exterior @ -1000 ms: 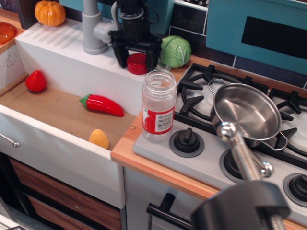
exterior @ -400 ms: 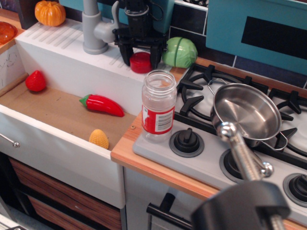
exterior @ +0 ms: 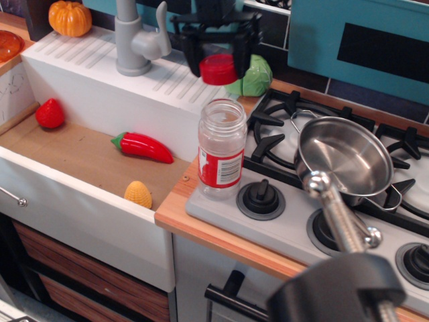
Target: Put cap on container
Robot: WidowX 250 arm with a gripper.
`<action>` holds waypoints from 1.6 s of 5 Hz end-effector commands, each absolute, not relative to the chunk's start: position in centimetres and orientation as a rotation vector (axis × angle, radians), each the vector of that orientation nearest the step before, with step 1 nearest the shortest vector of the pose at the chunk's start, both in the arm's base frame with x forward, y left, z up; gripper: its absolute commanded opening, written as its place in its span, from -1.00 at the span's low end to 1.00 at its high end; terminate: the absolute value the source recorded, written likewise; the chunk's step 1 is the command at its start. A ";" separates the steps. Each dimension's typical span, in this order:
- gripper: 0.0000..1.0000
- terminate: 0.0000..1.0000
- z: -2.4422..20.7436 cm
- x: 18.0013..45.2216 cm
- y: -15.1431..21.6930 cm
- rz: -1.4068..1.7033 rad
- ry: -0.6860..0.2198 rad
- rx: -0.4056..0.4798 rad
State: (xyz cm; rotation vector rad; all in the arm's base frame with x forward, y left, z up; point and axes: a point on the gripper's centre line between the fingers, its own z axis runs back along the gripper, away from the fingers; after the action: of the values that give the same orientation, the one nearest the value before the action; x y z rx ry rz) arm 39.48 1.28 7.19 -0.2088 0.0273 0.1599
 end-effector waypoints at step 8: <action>-1.00 -1.00 11.8 29.5 -3.2 -0.066 -0.019 -0.207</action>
State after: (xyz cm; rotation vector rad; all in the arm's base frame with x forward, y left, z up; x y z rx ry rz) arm 29.09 -3.54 10.01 -0.2116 0.0277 -0.0560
